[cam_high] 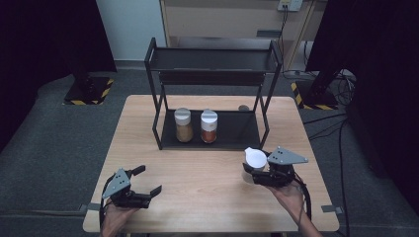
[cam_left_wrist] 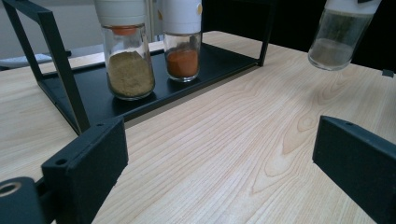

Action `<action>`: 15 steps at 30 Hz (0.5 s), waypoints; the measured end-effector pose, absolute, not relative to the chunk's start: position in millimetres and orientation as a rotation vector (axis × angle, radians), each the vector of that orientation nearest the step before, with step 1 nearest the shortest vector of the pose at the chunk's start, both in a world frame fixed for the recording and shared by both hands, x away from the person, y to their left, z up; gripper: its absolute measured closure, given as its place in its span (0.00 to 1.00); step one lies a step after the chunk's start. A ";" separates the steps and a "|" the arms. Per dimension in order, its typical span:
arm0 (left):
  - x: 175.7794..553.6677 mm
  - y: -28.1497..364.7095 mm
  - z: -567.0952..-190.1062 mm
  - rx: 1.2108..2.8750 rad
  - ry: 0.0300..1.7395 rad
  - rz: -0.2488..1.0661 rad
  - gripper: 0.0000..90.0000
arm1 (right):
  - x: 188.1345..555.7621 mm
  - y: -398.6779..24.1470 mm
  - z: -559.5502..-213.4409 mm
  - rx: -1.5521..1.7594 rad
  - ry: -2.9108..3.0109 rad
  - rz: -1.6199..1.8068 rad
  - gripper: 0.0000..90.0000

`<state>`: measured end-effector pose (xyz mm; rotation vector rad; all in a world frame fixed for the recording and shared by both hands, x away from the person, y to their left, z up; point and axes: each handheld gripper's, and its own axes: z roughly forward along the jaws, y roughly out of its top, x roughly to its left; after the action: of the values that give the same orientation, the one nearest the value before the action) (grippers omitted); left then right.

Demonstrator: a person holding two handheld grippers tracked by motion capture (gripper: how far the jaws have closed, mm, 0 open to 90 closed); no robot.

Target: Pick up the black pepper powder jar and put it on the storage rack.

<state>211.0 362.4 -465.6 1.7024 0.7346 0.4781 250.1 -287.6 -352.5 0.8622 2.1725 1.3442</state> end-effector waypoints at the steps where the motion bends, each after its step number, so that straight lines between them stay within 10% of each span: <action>1: 211.1 362.5 -465.7 1.702 0.735 0.478 0.03 | 253.3 -286.6 -349.8 0.859 2.179 1.350 0.35; 15: 211.5 363.8 -466.4 1.703 0.739 0.469 0.03 | 288.2 -270.7 -321.1 0.803 2.162 1.385 0.35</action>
<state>211.5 363.8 -466.4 1.7026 0.7391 0.4686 288.2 -270.7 -321.1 0.8026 2.1622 1.3851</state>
